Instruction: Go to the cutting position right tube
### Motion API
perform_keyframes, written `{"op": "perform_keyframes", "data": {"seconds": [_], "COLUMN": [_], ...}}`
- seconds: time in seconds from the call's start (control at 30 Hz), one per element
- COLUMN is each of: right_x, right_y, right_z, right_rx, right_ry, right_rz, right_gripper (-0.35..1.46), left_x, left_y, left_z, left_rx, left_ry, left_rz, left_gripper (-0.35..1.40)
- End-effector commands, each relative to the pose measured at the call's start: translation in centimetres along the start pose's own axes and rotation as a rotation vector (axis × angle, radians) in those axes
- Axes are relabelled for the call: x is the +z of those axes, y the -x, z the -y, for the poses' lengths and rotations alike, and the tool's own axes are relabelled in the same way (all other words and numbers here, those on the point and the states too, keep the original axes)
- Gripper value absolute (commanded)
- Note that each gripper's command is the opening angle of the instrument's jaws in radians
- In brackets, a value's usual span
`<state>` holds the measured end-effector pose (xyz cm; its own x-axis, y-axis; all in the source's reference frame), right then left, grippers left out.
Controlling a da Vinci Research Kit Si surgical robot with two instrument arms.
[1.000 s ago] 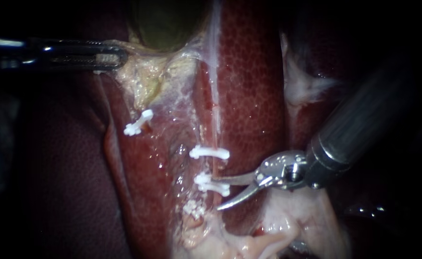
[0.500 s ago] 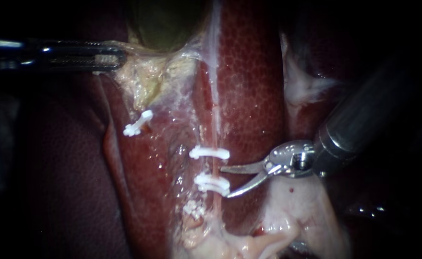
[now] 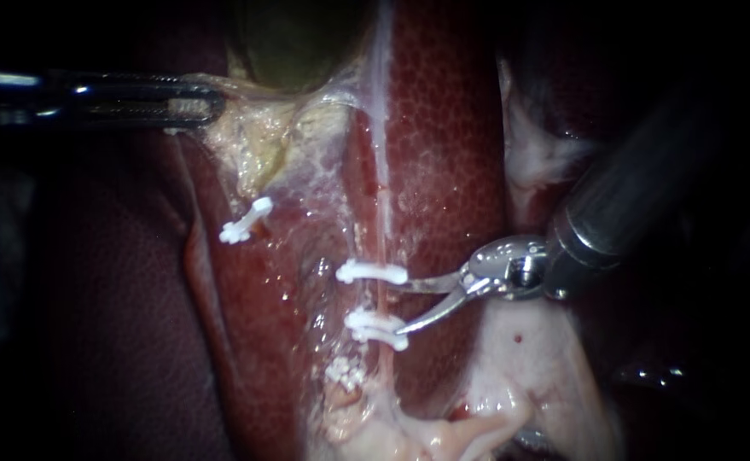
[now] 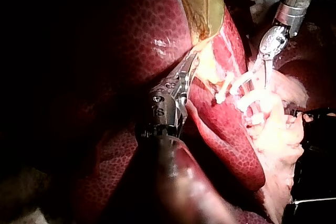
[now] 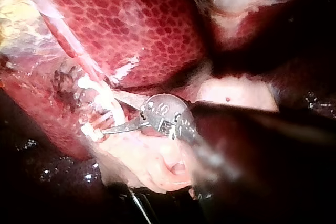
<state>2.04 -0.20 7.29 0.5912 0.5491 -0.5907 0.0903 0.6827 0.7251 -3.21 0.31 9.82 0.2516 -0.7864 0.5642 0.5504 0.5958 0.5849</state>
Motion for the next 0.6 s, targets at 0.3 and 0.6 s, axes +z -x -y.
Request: {"op": "perform_keyframes", "data": {"seconds": [0.3, 0.6], "right_x": [0.20, 0.35], "right_y": [0.00, -0.02], "right_z": [-0.01, -0.02], "right_rx": [0.009, 0.019], "right_ry": [0.010, 0.000], "right_rz": [-0.001, -0.012], "right_gripper": [1.10, 1.15], "left_x": [0.00, 0.03], "left_y": [0.00, -0.02], "left_z": [0.01, 0.03], "left_rx": [0.000, 0.000], "left_ry": [0.000, -0.003], "left_rz": [0.000, 0.000], "left_gripper": [-0.35, -0.35]}}
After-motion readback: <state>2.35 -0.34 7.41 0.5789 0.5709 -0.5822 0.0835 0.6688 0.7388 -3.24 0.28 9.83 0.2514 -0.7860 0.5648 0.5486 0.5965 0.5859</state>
